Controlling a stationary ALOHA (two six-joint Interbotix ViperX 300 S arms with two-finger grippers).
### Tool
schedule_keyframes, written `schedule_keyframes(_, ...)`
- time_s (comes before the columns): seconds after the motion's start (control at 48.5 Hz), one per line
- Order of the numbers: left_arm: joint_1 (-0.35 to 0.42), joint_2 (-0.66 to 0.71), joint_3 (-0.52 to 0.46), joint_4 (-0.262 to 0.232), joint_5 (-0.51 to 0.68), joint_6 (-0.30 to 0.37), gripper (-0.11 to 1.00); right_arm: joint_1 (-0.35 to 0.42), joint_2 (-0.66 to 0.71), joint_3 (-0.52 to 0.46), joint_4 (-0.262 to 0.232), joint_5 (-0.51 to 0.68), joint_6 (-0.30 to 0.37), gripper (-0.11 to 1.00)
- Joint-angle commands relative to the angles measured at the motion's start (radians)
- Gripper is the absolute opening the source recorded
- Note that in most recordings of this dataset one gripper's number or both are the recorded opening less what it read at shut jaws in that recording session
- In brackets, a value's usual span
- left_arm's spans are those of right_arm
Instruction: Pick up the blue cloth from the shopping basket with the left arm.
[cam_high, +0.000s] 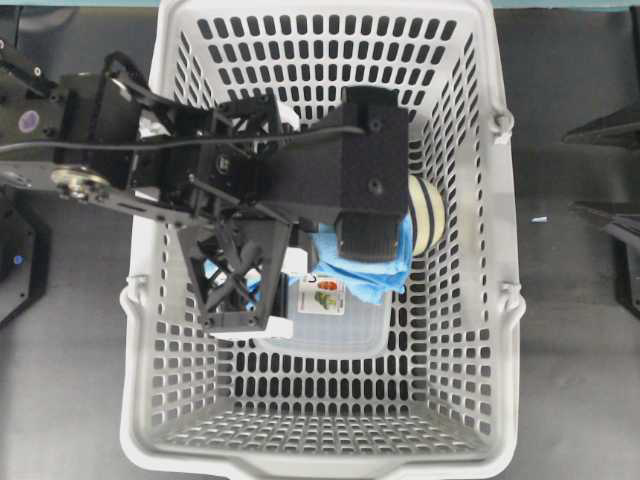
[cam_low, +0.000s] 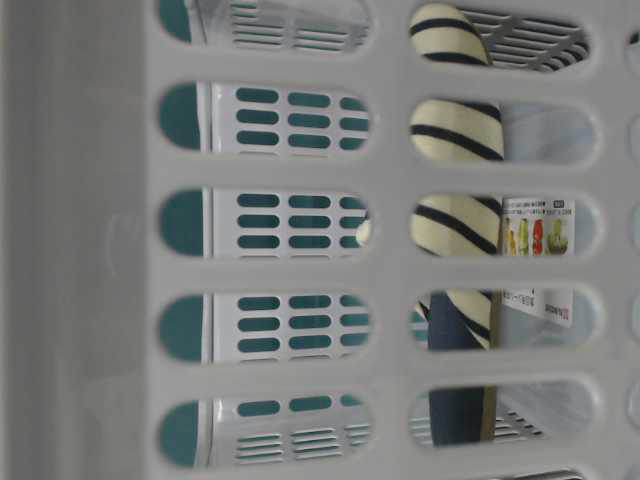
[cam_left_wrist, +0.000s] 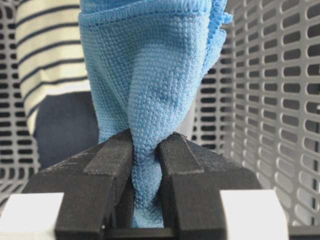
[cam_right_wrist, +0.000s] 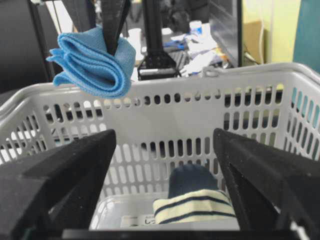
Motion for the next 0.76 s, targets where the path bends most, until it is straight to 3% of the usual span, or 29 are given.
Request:
schedule_keyframes(0.0, -0.002, -0.020, -0.025, 0.003, -0.005, -0.026, 0.10, 0.002, 0.005, -0.012, 0.005, -0.005, 0.002, 0.76)
schedule_keyframes(0.742, -0.002, -0.009, -0.012, 0.003, -0.005, -0.040, 0.10, 0.002, -0.021, -0.017, 0.003, -0.005, -0.005, 0.76)
